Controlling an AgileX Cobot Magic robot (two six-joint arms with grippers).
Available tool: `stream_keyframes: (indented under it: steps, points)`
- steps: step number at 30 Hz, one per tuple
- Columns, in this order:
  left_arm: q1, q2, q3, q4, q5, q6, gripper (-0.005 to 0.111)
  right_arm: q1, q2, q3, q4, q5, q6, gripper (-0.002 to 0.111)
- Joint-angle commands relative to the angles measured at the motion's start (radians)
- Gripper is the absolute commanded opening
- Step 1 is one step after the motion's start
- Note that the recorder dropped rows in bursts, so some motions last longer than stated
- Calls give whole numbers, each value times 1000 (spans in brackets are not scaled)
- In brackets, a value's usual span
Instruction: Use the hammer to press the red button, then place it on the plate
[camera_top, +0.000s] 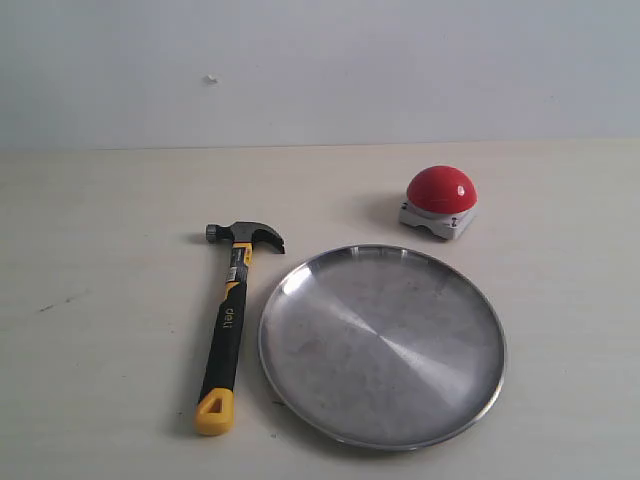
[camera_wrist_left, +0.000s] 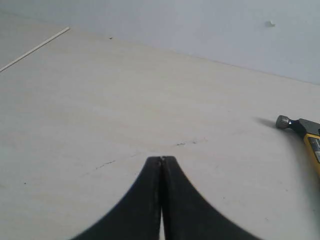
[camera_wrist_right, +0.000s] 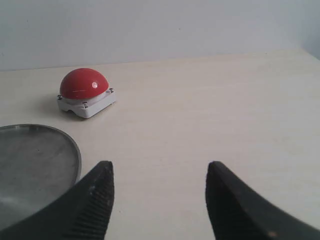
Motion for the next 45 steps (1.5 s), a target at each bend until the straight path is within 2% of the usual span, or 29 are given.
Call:
stream_keyframes:
  steps: [1, 15, 18, 26, 27, 28, 30, 32, 34, 35, 37, 39, 42, 44, 45]
  points:
    - [-5, -7, 3, 4, -1, -1, 0, 2, -5, 2, -3, -12, 0, 54]
    - [-5, -7, 3, 5, -1, 2, 0, 2, -5, 2, -3, -12, 0, 54]
    - [-5, -7, 3, 117, -50, 47, 0, 2, -5, 2, -3, -12, 0, 54]
    - [-5, -7, 3, 153, -524, 42, 0, 2, -5, 2, -3, -12, 0, 54]
    - [-5, -7, 3, 132, -644, 6, 0, 2, -5, 2, -3, -12, 0, 54]
    - [-5, -7, 3, 129, -751, -178, 0, 2, -5, 2, -3, -12, 0, 54]
    - [-5, -7, 3, 129, -867, -321, 0, 2, -5, 2, -3, -12, 0, 54]
    - [-5, -7, 3, 129, -1060, -322, 0, 2, -5, 2, -3, -12, 0, 54]
    - [-3, -7, 3, 84, -1117, -314, 0, 2, -5, 2, -3, -12, 0, 54]
    - [-3, -7, -9, 56, -1100, -314, 0, 2, -5, 2, -3, -12, 0, 54]
    - [-3, 82, -175, -108, -937, -164, 0, 2, -5, 2, -3, -12, 0, 54]
    - [-3, 318, -391, -215, -685, -29, 0, 2, -5, 2, -3, -12, 0, 54]
    - [-3, 612, -633, -214, -410, -29, 0, 2, -5, 2, -3, -12, 0, 54]
    - [-3, 918, -856, -213, -72, 18, 0, 2, -5, 2, -3, -12, 0, 54]
    - [-3, 1022, -918, -215, 56, 35, 0, 2, -5, 2, -3, -12, 0, 54]
